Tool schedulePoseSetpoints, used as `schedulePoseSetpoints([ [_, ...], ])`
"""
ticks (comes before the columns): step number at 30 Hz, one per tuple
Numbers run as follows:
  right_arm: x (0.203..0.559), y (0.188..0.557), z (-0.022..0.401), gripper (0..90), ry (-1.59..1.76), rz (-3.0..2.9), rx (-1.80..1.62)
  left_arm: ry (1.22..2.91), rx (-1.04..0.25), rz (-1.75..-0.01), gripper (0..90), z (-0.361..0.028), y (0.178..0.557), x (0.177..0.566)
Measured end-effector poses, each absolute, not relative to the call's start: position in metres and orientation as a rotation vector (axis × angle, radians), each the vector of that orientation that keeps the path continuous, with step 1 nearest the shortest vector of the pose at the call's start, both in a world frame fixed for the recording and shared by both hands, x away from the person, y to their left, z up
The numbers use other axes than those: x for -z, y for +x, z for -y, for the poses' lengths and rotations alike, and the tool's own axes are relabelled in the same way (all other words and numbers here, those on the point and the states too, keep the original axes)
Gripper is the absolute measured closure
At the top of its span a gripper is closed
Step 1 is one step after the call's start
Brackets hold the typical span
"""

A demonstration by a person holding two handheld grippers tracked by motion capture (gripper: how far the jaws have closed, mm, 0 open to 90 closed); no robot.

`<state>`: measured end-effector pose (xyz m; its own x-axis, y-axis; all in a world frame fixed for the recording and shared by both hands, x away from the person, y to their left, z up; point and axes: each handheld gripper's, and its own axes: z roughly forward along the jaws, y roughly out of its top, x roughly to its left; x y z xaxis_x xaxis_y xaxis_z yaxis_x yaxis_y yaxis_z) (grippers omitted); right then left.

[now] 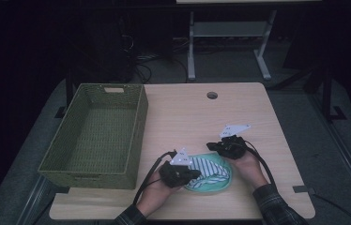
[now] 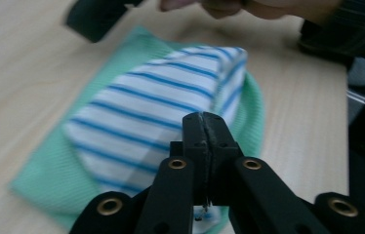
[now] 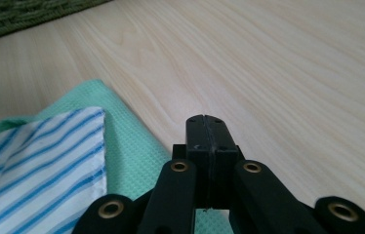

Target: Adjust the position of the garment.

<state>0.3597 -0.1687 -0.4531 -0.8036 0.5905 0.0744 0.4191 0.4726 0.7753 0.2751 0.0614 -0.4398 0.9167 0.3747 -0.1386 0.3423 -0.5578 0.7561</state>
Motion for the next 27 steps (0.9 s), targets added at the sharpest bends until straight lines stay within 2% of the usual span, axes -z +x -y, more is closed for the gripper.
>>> schedulePoseSetpoints([
  [14, 0.466, 0.366, 0.169, 90.0, 0.9, -2.569, -1.171, 2.312, 0.071, -0.431, 89.6, -0.035, 0.26, 0.463],
  [27, 0.468, 0.362, 0.18, 90.0, 0.911, -2.626, -1.109, 2.364, 0.015, -0.455, 89.6, -0.046, 0.269, 0.464],
])
